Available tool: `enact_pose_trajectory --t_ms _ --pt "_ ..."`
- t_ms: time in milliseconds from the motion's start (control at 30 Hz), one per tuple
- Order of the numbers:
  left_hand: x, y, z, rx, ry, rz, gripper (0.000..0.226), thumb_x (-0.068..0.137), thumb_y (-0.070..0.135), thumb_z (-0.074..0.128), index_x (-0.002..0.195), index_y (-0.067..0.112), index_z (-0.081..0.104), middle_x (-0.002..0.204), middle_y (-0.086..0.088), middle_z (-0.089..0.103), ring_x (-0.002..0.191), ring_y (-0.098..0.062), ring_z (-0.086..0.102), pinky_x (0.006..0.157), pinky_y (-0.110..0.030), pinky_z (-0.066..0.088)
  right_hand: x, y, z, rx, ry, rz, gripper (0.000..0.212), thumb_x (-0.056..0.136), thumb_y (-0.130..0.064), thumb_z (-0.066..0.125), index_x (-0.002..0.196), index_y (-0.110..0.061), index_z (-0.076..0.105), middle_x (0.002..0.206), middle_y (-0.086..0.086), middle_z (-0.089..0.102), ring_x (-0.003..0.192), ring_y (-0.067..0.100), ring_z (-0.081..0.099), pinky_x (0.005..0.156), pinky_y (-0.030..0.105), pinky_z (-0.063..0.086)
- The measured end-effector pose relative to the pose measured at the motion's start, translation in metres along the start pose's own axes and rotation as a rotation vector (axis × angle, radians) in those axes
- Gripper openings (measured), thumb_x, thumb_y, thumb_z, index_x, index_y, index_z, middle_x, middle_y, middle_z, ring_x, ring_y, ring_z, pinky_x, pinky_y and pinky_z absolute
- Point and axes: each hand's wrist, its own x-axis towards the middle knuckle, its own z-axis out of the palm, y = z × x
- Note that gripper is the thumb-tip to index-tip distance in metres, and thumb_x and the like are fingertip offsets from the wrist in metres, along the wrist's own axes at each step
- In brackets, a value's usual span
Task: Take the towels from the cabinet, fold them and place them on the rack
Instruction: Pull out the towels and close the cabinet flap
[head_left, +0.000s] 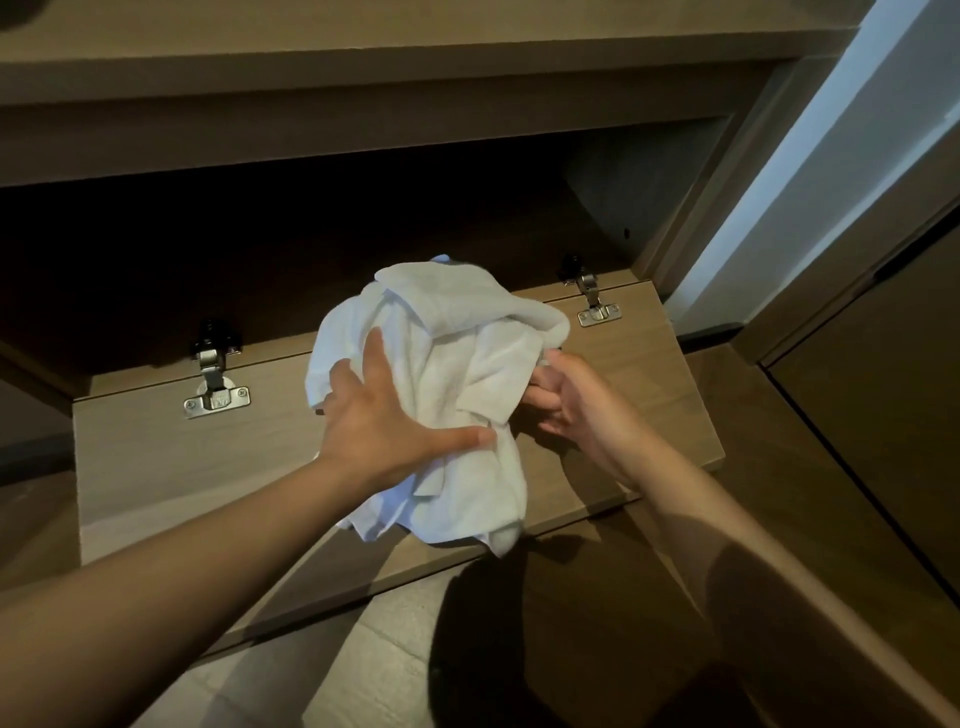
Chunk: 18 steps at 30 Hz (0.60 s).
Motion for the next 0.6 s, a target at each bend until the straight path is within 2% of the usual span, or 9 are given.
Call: enact_pose_trajectory --t_ms 100,167,300,367,433,533,600 --pt "0.001 0.0 0.002 -0.026 0.013 -0.014 0.151 0.027 0.094 0.058 0.146 0.037 -0.015 0.148 -0.011 0.019 0.134 -0.038 0.031 0.099 -0.051 0.041 0.011 -0.014 -0.001 -0.033 -0.132 -0.027 0.05 0.102 -0.052 0.025 0.142 -0.03 0.044 0.133 -0.007 0.063 0.128 0.011 0.054 0.109 0.041 0.034" --pt "0.004 0.0 0.005 -0.031 0.033 -0.038 0.149 0.028 0.094 0.058 0.145 0.038 -0.016 0.15 -0.011 0.016 0.135 -0.04 0.029 0.1 -0.051 0.04 0.016 -0.021 0.0 -0.038 -0.191 -0.042 0.054 0.1 -0.052 0.025 0.144 -0.028 0.044 0.134 -0.008 0.063 0.129 0.011 0.054 0.109 0.042 0.031" --pt "0.009 -0.005 0.011 -0.069 0.152 -0.052 0.134 0.045 0.078 0.076 0.145 0.034 -0.001 0.144 -0.01 0.025 0.13 -0.037 0.035 0.098 -0.05 0.044 0.021 -0.026 0.004 -0.066 -0.224 -0.055 0.054 0.103 -0.05 0.021 0.148 -0.026 0.039 0.139 -0.006 0.059 0.132 0.013 0.051 0.117 0.049 0.021" --pt "0.013 -0.011 0.011 -0.079 0.21 -0.025 0.124 0.051 0.066 0.082 0.144 0.031 0.008 0.138 -0.01 0.03 0.123 -0.034 0.041 0.09 -0.045 0.047 0.019 -0.024 0.006 -0.13 -0.211 -0.057 0.062 0.097 -0.057 0.023 0.148 -0.027 0.039 0.141 -0.005 0.057 0.133 0.011 0.05 0.118 0.047 0.022" --pt "0.017 -0.015 0.008 -0.119 0.207 0.004 0.116 0.053 0.057 0.084 0.142 0.031 0.014 0.134 -0.009 0.031 0.115 -0.03 0.046 0.079 -0.037 0.046 0.014 -0.02 0.006 -0.183 -0.188 -0.065 0.066 0.09 -0.063 0.024 0.142 -0.03 0.047 0.137 -0.01 0.06 0.13 0.006 0.051 0.115 0.041 0.027" --pt "0.024 -0.021 0.0 -0.161 0.169 0.029 0.107 0.055 0.046 0.086 0.139 0.03 0.021 0.133 -0.01 0.034 0.099 -0.022 0.045 0.071 -0.032 0.041 0.0 -0.012 -0.003 -0.197 -0.096 -0.09 0.055 0.09 -0.063 0.027 0.123 -0.036 0.062 0.121 -0.017 0.069 0.121 0.0 0.056 0.106 0.031 0.037" --pt "0.027 -0.023 -0.005 -0.186 0.159 0.04 0.106 0.054 0.044 0.086 0.139 0.026 0.025 0.132 -0.01 0.039 0.1 -0.021 0.046 0.073 -0.033 0.042 -0.012 0.001 -0.013 -0.199 0.062 -0.1 0.041 0.096 -0.058 0.034 0.113 -0.036 0.065 0.112 -0.017 0.072 0.113 0.001 0.062 0.1 0.027 0.045"
